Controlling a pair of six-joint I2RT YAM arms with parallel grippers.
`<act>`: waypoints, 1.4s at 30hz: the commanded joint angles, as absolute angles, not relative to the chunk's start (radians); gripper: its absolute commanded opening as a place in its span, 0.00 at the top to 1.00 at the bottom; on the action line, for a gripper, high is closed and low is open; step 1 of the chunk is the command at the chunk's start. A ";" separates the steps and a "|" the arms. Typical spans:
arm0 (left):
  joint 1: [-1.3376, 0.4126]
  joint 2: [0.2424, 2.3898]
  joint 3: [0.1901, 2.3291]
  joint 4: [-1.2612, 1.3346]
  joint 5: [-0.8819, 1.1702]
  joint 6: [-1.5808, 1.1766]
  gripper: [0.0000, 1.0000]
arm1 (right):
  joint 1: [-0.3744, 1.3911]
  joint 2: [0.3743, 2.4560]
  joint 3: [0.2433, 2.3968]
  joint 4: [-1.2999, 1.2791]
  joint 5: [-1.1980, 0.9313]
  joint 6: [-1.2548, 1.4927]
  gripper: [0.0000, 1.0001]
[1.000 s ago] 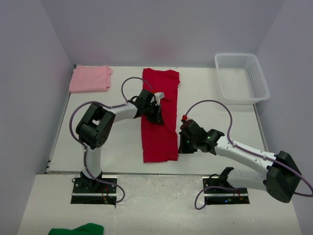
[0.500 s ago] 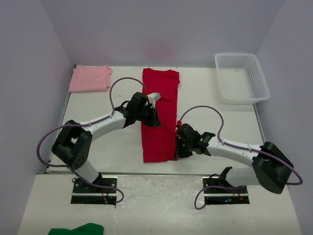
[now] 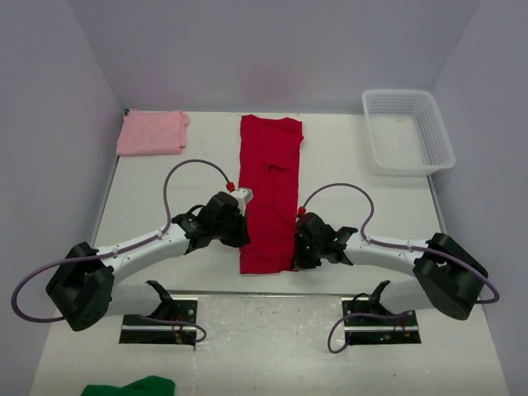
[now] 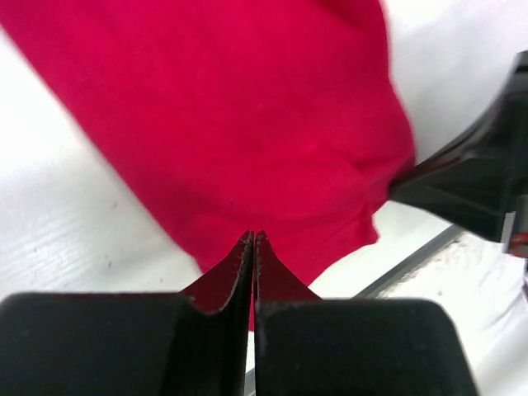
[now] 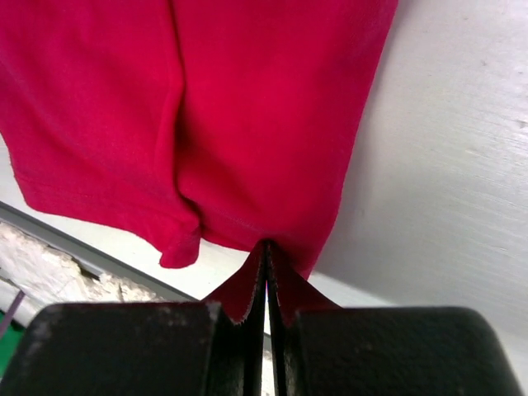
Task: Fold and stack the t-shirts
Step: Grab the bottom of the folded rectangular tshirt with both arms
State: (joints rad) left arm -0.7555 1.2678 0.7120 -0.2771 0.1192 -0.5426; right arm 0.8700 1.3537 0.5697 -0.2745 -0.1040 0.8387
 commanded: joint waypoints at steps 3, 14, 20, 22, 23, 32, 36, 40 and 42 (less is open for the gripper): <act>-0.770 1.227 0.634 -0.272 0.077 -0.594 1.00 | 0.905 1.371 0.508 -0.236 -0.092 0.914 1.00; -0.834 1.224 0.594 -0.242 0.081 -0.621 1.00 | 0.994 1.368 0.486 -0.268 -0.051 0.994 1.00; -0.848 1.227 0.551 -0.256 0.080 -0.650 1.00 | 0.994 1.356 0.506 -0.311 -0.017 1.009 1.00; -0.856 1.226 0.526 -0.264 0.071 -0.669 1.00 | 0.994 1.348 0.514 -0.324 -0.012 1.011 1.00; -0.859 1.229 0.517 -0.273 0.066 -0.675 1.00 | 0.994 1.344 0.517 -0.328 -0.005 1.012 1.00; -0.880 1.200 0.417 -0.311 0.041 -0.744 1.00 | 1.006 1.120 0.626 -0.556 0.084 0.993 1.00; -0.905 1.186 0.397 -0.307 0.046 -0.770 1.00 | 1.006 1.091 0.689 -0.600 0.123 0.965 1.00; -0.933 1.177 0.387 -0.307 0.049 -0.790 1.00 | 1.006 1.153 0.721 -0.594 0.136 0.937 1.00; -0.949 1.170 0.373 -0.305 0.049 -0.802 1.00 | 1.006 1.210 0.730 -0.577 0.144 0.939 1.00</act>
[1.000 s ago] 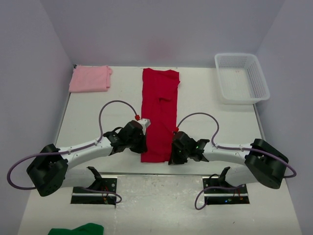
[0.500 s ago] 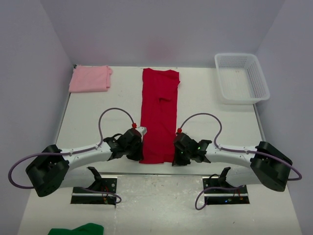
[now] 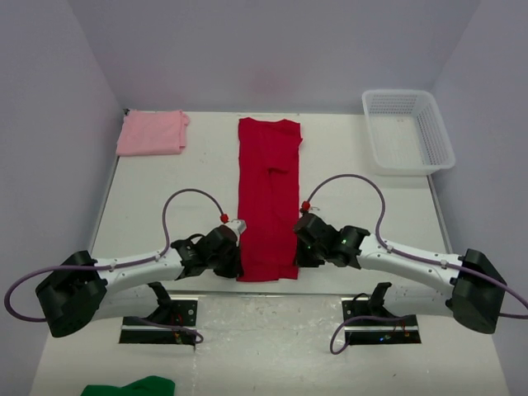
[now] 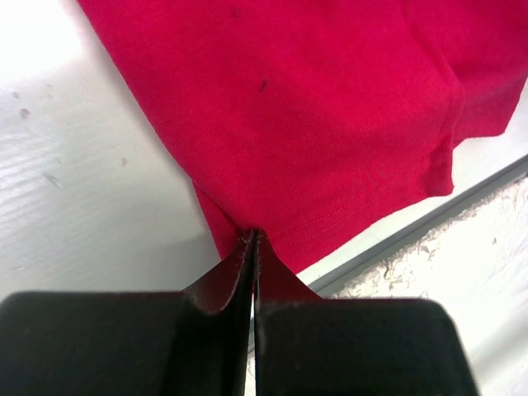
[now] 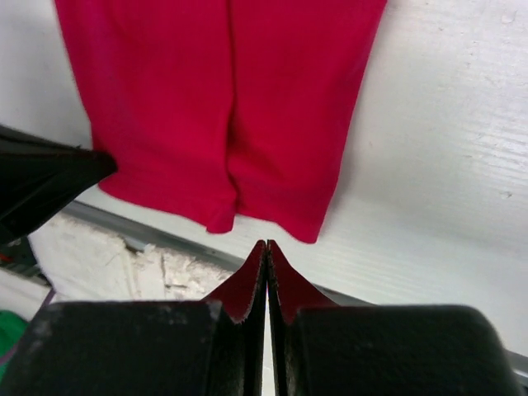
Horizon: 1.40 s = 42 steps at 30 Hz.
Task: Fold and stack the t-shirts
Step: Grab the bottom of the folded rectangular tshirt with both arms
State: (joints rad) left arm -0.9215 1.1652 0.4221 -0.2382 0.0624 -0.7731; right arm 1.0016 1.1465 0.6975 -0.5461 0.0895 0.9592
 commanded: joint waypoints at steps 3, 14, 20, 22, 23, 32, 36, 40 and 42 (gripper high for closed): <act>-0.957 1.157 0.365 -0.308 0.046 -0.804 1.00 | 1.006 1.291 0.726 -0.532 0.140 0.942 1.00; -0.957 1.140 0.390 -0.325 0.046 -0.779 1.00 | 1.008 1.442 0.611 -0.373 0.075 0.992 1.00; -0.962 1.134 0.390 -0.328 0.055 -0.778 1.00 | 1.028 1.335 0.565 -0.428 0.106 1.037 1.00; -0.966 1.124 0.390 -0.328 0.049 -0.781 1.00 | 1.029 1.281 0.568 -0.471 0.118 1.043 1.00; -0.966 1.120 0.388 -0.334 0.048 -0.781 1.00 | 1.029 1.264 0.572 -0.489 0.126 1.051 1.00; -0.968 1.114 0.402 -0.362 0.037 -0.784 1.00 | 1.028 1.167 0.614 -0.629 0.189 1.046 1.00; -0.979 1.100 0.423 -0.376 0.041 -0.778 1.00 | 1.029 1.106 0.598 -0.598 0.173 1.017 1.00; -0.994 1.028 0.460 -0.417 0.014 -0.787 0.97 | 1.029 0.997 0.558 -0.574 0.161 1.022 0.56; -0.999 1.006 0.488 -0.455 0.005 -0.793 0.90 | 1.029 0.960 0.531 -0.545 0.143 1.025 0.45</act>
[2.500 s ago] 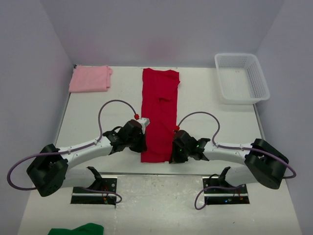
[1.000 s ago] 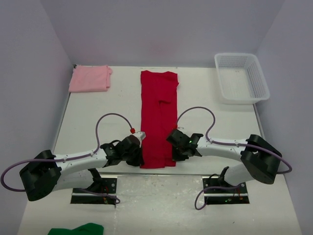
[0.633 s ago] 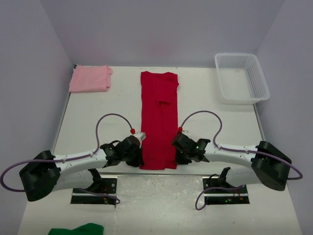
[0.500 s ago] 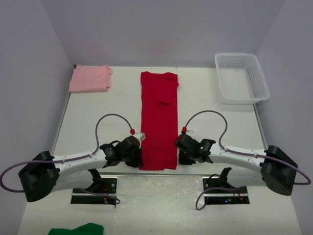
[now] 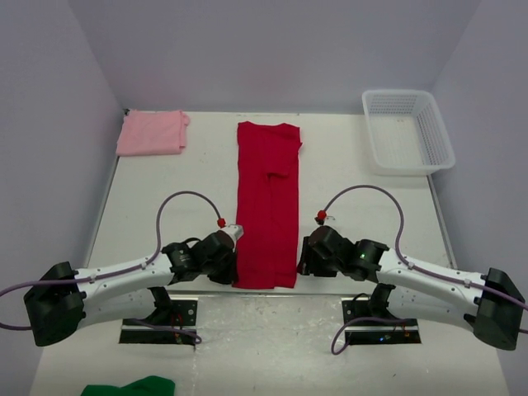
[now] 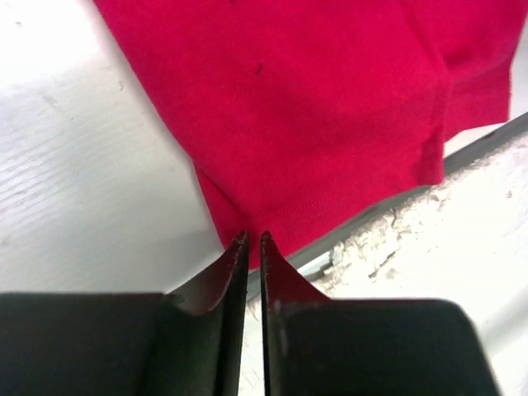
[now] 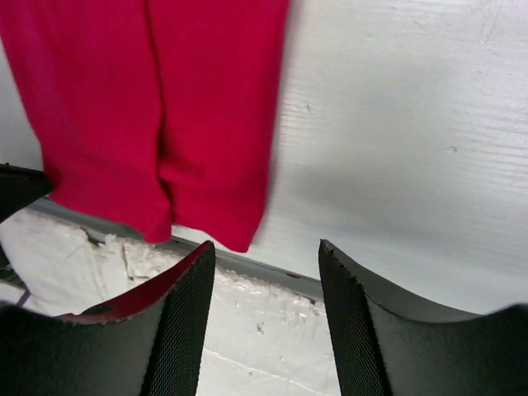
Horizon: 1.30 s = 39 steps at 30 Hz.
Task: Fold and stack the t-shirts
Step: Grab the bottom of the folded rectangular tshirt with both arms
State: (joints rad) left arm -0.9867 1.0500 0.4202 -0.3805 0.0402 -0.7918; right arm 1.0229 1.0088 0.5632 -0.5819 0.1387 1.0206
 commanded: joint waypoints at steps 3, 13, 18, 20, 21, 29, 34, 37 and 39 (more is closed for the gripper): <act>-1.005 0.967 0.528 -0.505 -0.040 -0.796 0.79 | 1.029 0.975 0.503 -0.500 0.115 1.037 0.47; -1.012 0.930 0.565 -0.586 -0.075 -0.819 0.73 | 1.032 1.058 0.387 -0.285 0.025 1.101 0.58; -1.014 0.923 0.554 -0.600 -0.092 -0.836 0.73 | 1.035 1.078 0.364 -0.230 0.006 1.114 0.60; -1.014 0.927 0.551 -0.601 -0.084 -0.839 0.73 | 1.043 1.088 0.367 -0.222 0.006 1.118 0.60; -1.014 0.925 0.551 -0.601 -0.083 -0.839 0.73 | 1.054 1.091 0.368 -0.222 0.006 1.124 0.60; -1.014 0.931 0.564 -0.636 -0.084 -0.864 0.72 | 1.089 1.117 0.376 -0.206 0.014 1.147 0.60; -1.014 0.948 0.563 -0.653 -0.095 -0.890 0.73 | 1.091 1.150 0.380 -0.183 0.024 1.146 0.60; -1.014 0.934 0.561 -0.657 -0.092 -0.897 0.73 | 1.091 1.175 0.382 -0.173 0.031 1.147 0.62; -1.014 0.928 0.561 -0.658 -0.091 -0.899 0.73 | 1.091 1.190 0.383 -0.170 0.034 1.154 0.63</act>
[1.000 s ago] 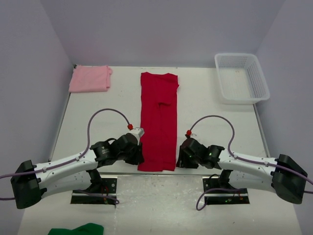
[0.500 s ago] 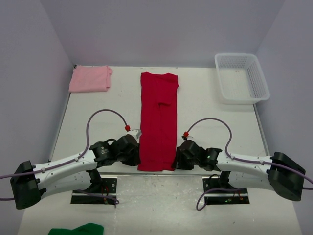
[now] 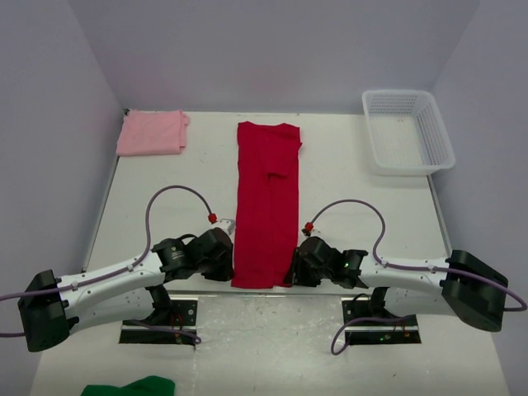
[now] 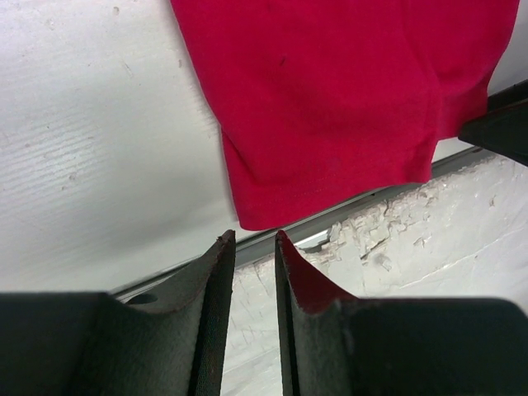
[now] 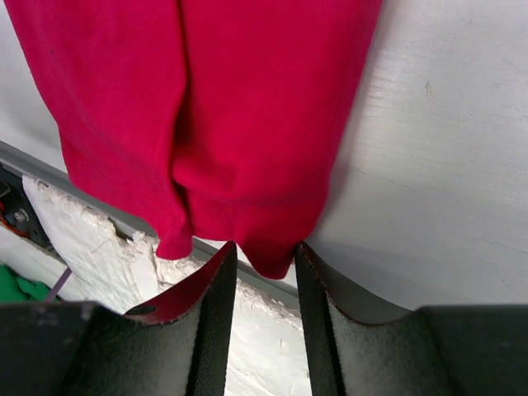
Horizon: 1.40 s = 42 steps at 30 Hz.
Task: Fold and stack the t-shirts
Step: Grab the bottom of the folded rectangular tshirt with both arms
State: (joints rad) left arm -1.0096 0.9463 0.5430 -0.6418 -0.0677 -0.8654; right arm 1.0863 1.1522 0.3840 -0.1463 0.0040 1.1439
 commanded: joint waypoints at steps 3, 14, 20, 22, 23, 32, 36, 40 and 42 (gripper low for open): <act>-1.014 0.920 0.558 -0.670 -0.092 -0.903 0.73 | 1.094 1.195 0.385 -0.182 0.037 1.163 0.70; -1.014 0.923 0.575 -0.736 -0.141 -0.946 0.70 | 1.100 1.189 0.394 -0.229 0.063 1.177 1.00; -1.014 0.923 0.540 -0.667 -0.055 -0.943 0.59 | 1.103 1.184 0.397 -0.250 0.074 1.170 1.00; -1.014 0.919 0.525 -0.623 -0.016 -0.945 0.57 | 1.101 1.177 0.396 -0.253 0.075 1.170 1.00; -1.014 0.916 0.502 -0.605 -0.006 -0.948 0.55 | 1.103 1.172 0.394 -0.252 0.075 1.172 1.00; -1.014 0.968 0.419 -0.471 0.037 -0.951 0.52 | 1.109 1.124 0.380 -0.268 0.083 1.170 1.00; -1.014 1.005 0.407 -0.422 0.026 -0.942 0.52 | 1.111 1.121 0.377 -0.264 0.080 1.172 1.00; -1.012 1.046 0.407 -0.405 0.008 -0.931 0.52 | 1.117 1.124 0.380 -0.262 0.080 1.173 1.00; -1.012 1.063 0.396 -0.376 0.015 -0.931 0.52 | 1.118 1.127 0.382 -0.261 0.078 1.170 1.00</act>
State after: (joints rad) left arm -1.0096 1.0355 0.4126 -0.4286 0.0235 -0.9325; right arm 1.1076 1.1355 0.3882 -0.2264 0.0433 1.1698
